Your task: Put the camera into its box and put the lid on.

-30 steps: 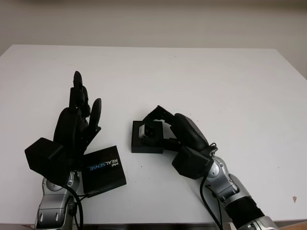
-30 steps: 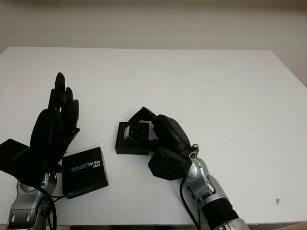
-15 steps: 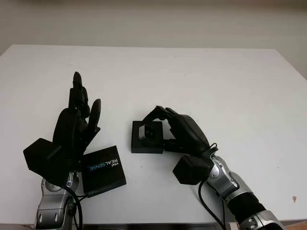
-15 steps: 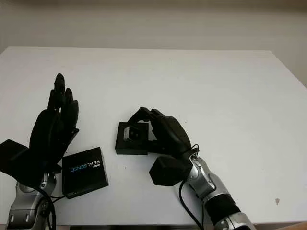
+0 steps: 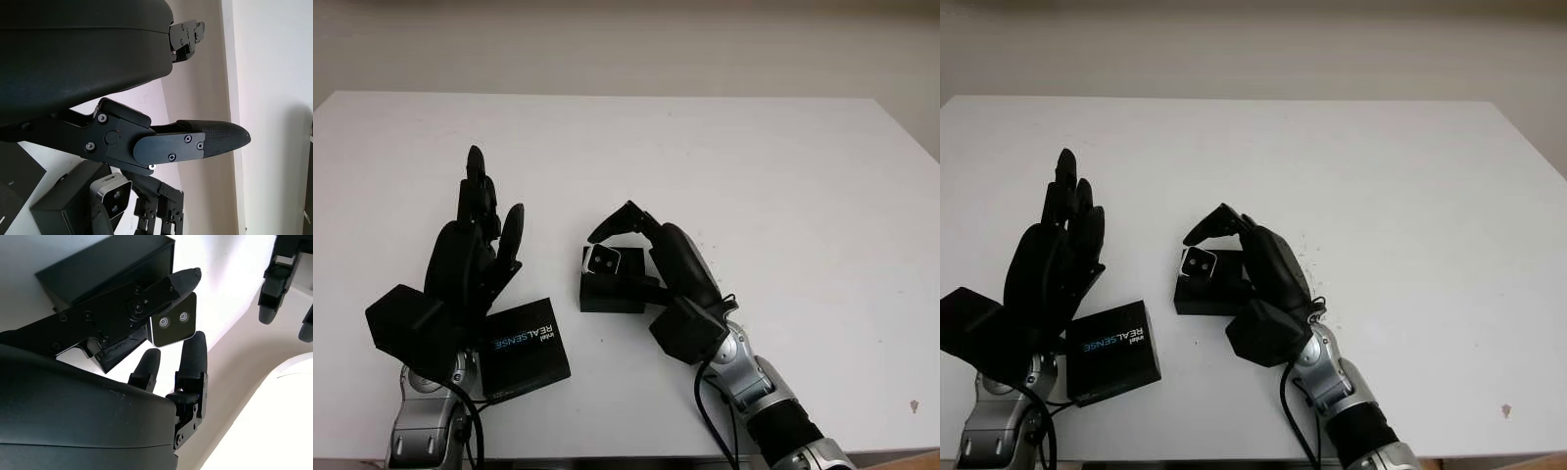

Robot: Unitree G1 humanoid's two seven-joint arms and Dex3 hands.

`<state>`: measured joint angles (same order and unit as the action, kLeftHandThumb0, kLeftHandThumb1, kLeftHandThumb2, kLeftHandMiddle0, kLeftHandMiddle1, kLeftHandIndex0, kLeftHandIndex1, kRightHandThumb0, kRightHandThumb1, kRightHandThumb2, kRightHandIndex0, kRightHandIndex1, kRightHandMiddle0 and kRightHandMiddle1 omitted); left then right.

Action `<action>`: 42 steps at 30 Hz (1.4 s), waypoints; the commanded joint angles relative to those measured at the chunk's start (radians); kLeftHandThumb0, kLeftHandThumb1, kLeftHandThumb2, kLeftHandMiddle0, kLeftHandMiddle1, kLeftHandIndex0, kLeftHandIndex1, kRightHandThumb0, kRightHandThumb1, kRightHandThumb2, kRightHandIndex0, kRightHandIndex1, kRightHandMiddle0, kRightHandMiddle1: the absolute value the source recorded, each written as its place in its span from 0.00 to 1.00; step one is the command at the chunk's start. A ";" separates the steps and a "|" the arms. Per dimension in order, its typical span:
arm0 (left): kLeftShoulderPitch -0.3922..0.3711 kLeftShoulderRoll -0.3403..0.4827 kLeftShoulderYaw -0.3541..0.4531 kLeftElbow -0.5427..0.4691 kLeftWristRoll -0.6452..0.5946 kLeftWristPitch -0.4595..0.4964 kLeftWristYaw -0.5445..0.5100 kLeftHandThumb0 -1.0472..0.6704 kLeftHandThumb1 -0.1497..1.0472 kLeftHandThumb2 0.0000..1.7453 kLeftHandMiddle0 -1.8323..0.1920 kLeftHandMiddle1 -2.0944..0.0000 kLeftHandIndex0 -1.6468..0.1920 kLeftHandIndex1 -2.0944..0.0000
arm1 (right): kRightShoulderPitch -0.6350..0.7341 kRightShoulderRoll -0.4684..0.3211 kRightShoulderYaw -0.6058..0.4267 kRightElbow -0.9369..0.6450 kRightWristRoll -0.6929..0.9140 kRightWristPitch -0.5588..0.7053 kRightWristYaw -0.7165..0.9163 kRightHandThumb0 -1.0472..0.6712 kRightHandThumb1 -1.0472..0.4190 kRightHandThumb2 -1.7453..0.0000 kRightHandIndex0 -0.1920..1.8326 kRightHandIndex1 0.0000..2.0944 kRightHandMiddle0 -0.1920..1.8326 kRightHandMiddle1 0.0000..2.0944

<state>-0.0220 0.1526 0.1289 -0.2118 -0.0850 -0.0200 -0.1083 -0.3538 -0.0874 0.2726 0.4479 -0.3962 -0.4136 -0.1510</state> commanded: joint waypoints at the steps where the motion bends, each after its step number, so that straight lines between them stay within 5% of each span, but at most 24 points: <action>1: 0.008 -0.003 -0.007 0.007 0.006 -0.010 0.000 0.16 1.00 0.29 1.00 1.00 1.00 1.00 | 0.008 0.006 -0.016 -0.033 0.030 0.036 0.028 0.39 0.09 0.97 0.19 0.50 0.30 0.77; 19: 0.004 -0.006 -0.009 0.014 -0.006 -0.003 -0.002 0.16 1.00 0.28 1.00 1.00 1.00 1.00 | -0.003 -0.015 -0.117 -0.248 0.245 0.389 0.298 0.37 0.09 0.97 0.22 0.32 0.29 0.75; 31: -0.006 -0.009 -0.014 0.031 -0.001 -0.015 -0.002 0.16 1.00 0.28 1.00 1.00 1.00 1.00 | -0.016 -0.010 -0.154 -0.267 0.302 0.443 0.330 0.37 0.09 0.97 0.23 0.31 0.29 0.77; 42: -0.010 -0.014 -0.017 0.029 0.006 -0.010 0.005 0.16 1.00 0.28 1.00 1.00 1.00 1.00 | -0.053 -0.004 -0.197 -0.333 0.412 0.621 0.383 0.37 0.07 0.97 0.20 0.30 0.26 0.80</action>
<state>-0.0227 0.1422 0.1158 -0.1837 -0.0786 -0.0241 -0.1035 -0.3760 -0.0906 0.0857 0.1425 0.0038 0.1895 0.2257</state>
